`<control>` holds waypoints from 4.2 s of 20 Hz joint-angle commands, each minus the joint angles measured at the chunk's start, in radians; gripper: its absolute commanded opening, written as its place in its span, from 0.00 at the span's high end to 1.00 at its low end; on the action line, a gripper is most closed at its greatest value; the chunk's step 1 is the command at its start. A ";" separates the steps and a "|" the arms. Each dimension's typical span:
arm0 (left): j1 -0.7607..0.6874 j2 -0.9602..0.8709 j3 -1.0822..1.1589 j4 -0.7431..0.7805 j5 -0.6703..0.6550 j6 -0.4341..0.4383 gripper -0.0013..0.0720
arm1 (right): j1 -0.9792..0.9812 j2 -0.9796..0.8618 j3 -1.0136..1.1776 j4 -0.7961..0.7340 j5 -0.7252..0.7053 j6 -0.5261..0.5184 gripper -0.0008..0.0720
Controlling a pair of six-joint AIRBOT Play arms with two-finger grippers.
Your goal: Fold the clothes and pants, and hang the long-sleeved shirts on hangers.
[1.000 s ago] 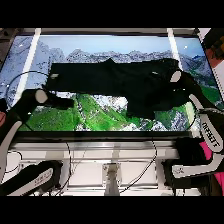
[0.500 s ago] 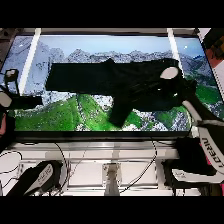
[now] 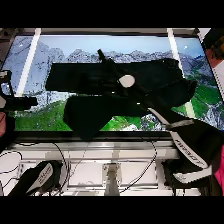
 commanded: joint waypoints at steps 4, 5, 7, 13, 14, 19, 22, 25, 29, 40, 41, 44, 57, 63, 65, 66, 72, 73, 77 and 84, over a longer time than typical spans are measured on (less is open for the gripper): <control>0.002 0.000 -0.001 -0.137 -0.028 0.000 0.95 | -0.086 -0.058 0.102 -0.158 -0.166 -0.013 0.11; 0.002 0.000 -0.002 -0.167 -0.043 0.001 0.96 | -0.120 -0.053 0.103 -0.198 -0.090 -0.013 0.14; 0.002 0.000 -0.017 -0.215 -0.085 0.066 0.97 | -0.196 -0.045 0.103 -0.258 0.100 -0.013 0.72; 0.002 0.004 -0.114 -0.356 -0.103 0.215 0.97 | -0.395 -0.025 0.069 -0.360 0.657 -0.004 0.97; 0.002 0.009 -0.114 -0.356 -0.102 0.221 0.97 | -0.394 -0.003 0.027 -0.419 0.703 -0.003 0.97; 0.002 0.118 -0.114 -0.356 -0.103 0.227 0.97 | -0.316 0.276 -0.534 -0.315 0.497 -0.004 0.97; 0.002 0.190 -0.114 -0.356 -0.103 0.226 0.97 | -0.244 0.398 -0.775 -0.230 0.201 0.021 0.96; 0.002 0.223 -0.114 -0.356 -0.107 0.226 0.97 | -0.174 0.373 -0.801 -0.231 0.062 0.161 0.52; 0.002 0.222 -0.114 -0.356 -0.115 0.226 0.97 | -0.151 0.296 -0.801 -0.232 0.059 0.270 0.31; 0.002 0.222 -0.114 -0.356 -0.116 0.226 0.97 | -0.151 0.136 -0.700 -0.227 0.179 0.285 0.31; 0.002 0.222 -0.114 -0.356 -0.116 0.226 0.97 | -0.151 0.119 -0.690 -0.227 0.195 0.285 0.33; 0.002 0.222 -0.114 -0.356 -0.116 0.226 0.97 | -0.137 0.100 -0.686 -0.230 0.221 0.286 0.41; 0.004 0.157 -0.115 -0.256 -0.042 0.237 0.97 | -0.101 0.100 -0.685 -0.234 0.161 0.247 0.77; 0.004 0.082 -0.114 -0.085 0.050 0.231 0.97 | -0.092 0.144 -0.641 -0.181 0.329 0.172 0.97; 0.004 0.078 -0.114 -0.057 0.069 0.195 0.97 | -0.051 0.212 -0.549 -0.118 0.430 0.150 0.97; 0.004 0.074 -0.114 -0.055 0.085 0.195 0.97 | -0.026 0.245 -0.477 -0.114 0.425 0.154 0.97; 0.003 0.045 -0.114 -0.074 0.140 0.195 0.97 | -0.032 0.042 -0.037 -0.261 -0.075 0.316 0.96; 0.003 0.039 -0.114 -0.093 0.140 0.195 0.97 | -0.031 -0.044 0.032 -0.253 -0.210 0.317 0.85; 0.003 0.018 -0.114 -0.146 0.138 0.195 0.92 | -0.062 -0.278 0.254 -0.264 -0.366 0.316 0.32; -0.027 0.013 -0.114 -0.314 0.074 0.284 0.64 | -0.291 -0.221 0.261 -0.492 0.322 0.282 0.95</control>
